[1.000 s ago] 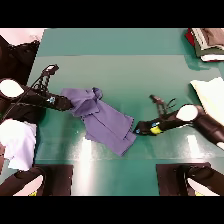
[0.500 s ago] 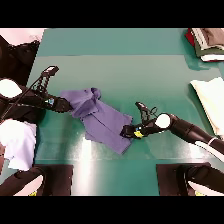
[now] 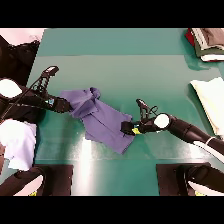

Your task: Fold the shirts.

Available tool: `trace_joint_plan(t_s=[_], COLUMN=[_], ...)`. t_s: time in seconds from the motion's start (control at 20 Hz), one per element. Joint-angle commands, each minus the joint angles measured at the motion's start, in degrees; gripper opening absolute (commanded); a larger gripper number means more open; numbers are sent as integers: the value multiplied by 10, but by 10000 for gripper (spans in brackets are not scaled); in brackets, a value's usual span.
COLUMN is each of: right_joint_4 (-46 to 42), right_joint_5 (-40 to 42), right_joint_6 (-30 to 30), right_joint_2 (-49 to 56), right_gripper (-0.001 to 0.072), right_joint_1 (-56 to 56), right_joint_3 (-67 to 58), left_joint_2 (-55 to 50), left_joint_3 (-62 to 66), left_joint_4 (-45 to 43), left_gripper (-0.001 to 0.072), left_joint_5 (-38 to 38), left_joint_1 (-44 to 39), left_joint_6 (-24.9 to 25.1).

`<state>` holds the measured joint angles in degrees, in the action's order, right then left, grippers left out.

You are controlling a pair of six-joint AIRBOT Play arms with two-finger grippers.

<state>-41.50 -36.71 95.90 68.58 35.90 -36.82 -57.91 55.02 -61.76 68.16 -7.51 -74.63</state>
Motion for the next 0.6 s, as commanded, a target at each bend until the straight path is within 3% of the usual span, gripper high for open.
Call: trace_joint_plan(t_s=[0.0, 0.3, 0.55], right_joint_4=[8, -1, -66], right_joint_5=[-3, -118, -265], right_joint_6=[-21, -21, -36], right_joint_2=[-41, -254, -371], right_gripper=[18, 18, 17], right_joint_1=[-10, -211, -461], right_joint_3=[0, -18, -179], left_joint_2=[1, 1, 1], left_joint_3=[9, 224, 448], left_joint_4=[0, 0, 0], left_gripper=[26, 26, 26], left_joint_5=[5, 93, 105], left_joint_1=[0, 0, 0], left_joint_6=[0, -4, -23])
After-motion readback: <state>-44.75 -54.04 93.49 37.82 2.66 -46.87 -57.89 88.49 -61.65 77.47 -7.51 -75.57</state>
